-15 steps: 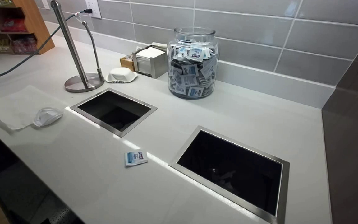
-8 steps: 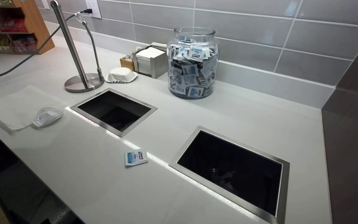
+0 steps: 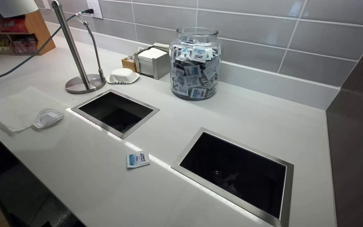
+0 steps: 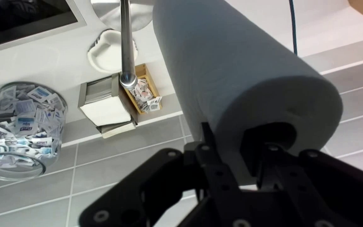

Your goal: Remove the paper towel roll from the silver stand.

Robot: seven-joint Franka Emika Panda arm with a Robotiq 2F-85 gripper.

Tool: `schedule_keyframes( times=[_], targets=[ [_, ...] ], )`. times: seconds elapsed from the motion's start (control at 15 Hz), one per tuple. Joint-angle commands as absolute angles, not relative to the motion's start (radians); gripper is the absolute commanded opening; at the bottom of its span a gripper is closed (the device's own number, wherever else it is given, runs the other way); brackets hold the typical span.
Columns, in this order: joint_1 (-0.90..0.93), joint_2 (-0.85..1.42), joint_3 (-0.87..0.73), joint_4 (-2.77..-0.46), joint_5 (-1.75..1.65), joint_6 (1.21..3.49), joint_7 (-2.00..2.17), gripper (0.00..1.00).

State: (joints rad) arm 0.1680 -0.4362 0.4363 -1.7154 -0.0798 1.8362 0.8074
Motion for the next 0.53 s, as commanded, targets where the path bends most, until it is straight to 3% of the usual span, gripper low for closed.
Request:
schedule_keyframes(
  times=[0.0,0.47],
  targets=[
    [0.188,-0.446,0.377,-1.795,0.0,1.835,0.734,0.07],
    [0.188,-0.441,0.348,-1.987,0.021,1.879,0.561,0.07]
  ],
)
